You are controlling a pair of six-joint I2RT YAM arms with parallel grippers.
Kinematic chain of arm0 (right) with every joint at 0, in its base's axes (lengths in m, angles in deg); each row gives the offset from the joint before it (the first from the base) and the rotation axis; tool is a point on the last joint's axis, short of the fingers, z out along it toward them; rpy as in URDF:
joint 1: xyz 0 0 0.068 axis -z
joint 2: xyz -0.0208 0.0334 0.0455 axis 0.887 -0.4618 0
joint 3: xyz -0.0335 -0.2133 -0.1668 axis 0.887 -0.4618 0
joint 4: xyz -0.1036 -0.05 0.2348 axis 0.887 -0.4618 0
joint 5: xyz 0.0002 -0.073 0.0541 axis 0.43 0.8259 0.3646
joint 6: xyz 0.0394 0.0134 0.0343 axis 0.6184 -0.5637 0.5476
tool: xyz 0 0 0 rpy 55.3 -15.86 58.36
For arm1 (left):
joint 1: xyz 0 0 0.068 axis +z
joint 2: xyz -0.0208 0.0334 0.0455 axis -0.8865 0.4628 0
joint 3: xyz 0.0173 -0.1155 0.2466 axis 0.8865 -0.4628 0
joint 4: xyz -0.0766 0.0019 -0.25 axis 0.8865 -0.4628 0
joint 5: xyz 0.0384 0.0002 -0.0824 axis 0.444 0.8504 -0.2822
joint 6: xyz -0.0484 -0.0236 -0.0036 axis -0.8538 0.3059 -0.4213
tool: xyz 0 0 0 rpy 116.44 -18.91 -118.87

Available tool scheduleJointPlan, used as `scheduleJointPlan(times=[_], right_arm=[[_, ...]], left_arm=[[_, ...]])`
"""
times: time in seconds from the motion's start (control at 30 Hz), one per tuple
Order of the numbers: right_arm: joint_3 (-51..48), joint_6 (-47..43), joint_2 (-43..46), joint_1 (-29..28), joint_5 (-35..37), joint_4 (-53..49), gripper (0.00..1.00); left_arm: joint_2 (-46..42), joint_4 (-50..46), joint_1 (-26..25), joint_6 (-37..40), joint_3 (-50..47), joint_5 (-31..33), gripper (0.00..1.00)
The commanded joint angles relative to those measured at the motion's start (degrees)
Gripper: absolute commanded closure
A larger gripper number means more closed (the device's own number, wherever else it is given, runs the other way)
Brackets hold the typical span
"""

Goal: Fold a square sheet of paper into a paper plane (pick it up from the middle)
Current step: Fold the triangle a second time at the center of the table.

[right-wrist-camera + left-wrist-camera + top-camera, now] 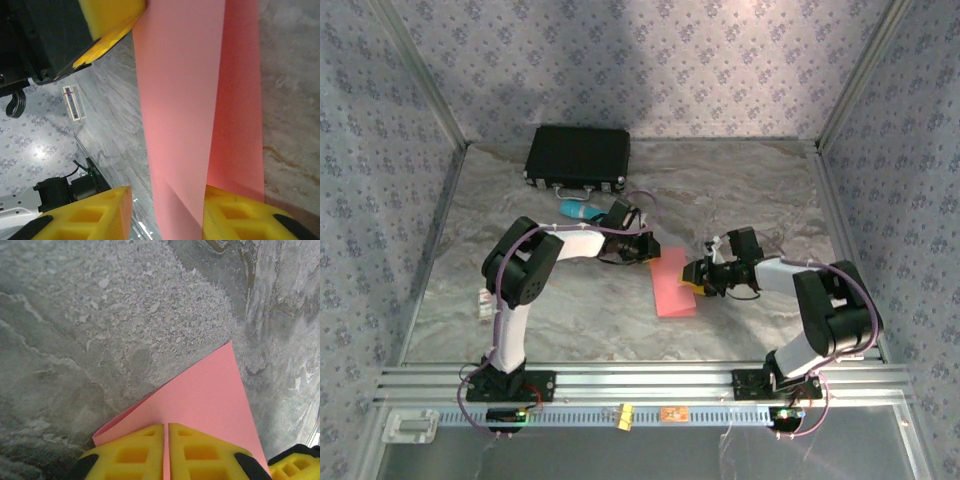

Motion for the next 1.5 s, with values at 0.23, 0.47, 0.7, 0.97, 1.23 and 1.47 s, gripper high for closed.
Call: scheduleJointPlan(times=[0.23, 0.47, 0.7, 0.97, 1.23, 1.47], right_arm=[[2.08, -3.19, -3.58, 0.83, -0.93, -0.51, 0.77], [1.9, -2.17, -3.71, 0.12, 3.39, -0.75, 0.9], [-0.66, 8.14, -3.21, -1.36, 8.99, 8.52, 0.93], [-1.02, 13.14, -1.84, -2.33, 11.7, 11.27, 0.9], [2.0, 4.47, -3.43, -1.81, 6.22, 5.19, 0.79], [4.2, 1.78, -5.43, -0.5, 3.81, 3.04, 0.87]], left_arm=[[1.42, 0.56, -0.96, 0.38, 1.67, -2.03, 0.86], [-3.99, 0.27, -1.42, 1.41, 1.84, -1.59, 0.64], [-14.29, -3.44, -3.15, 6.41, -0.84, 6.2, 0.35], [-24.01, -2.06, -3.65, 8.55, -9.35, 15.88, 0.35], [-27.8, 1.14, -6.47, 11.57, -16.1, 15.57, 0.42], [-27.1, 0.29, -11.28, 16.75, -16.8, 16.65, 0.5]])
